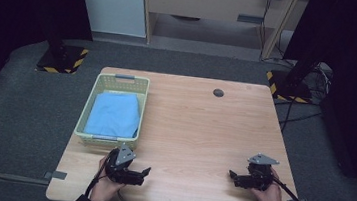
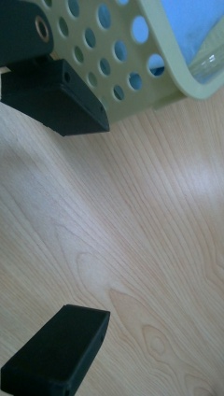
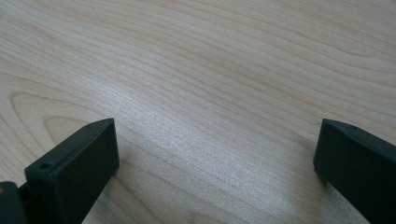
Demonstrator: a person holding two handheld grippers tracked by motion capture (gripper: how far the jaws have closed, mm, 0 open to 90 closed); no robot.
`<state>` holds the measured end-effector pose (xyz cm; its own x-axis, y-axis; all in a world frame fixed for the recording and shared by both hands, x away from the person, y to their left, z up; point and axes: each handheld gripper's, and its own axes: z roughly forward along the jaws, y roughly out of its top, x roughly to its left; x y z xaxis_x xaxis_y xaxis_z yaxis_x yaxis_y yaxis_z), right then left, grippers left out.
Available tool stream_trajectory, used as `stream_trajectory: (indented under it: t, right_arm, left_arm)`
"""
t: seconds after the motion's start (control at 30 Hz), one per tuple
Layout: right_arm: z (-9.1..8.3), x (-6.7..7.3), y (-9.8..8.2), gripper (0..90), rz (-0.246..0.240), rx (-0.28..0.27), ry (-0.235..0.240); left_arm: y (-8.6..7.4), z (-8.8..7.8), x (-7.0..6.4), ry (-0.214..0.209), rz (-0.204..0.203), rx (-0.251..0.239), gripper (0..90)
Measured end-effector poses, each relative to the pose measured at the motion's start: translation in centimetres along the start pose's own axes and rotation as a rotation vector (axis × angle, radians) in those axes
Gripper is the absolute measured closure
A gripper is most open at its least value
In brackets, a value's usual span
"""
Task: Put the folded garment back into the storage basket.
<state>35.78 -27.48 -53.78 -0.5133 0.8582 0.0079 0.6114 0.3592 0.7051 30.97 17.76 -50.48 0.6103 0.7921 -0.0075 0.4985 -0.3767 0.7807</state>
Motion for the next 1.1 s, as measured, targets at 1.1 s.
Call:
stream_trajectory:
  t: [1.1]
  right_arm:
    - [-0.1,-0.1,-0.1,0.2,-0.005,0.0,0.006]
  left_arm:
    - [-1.6,-1.9,2.5,0.048,-0.028,0.021,7.9]
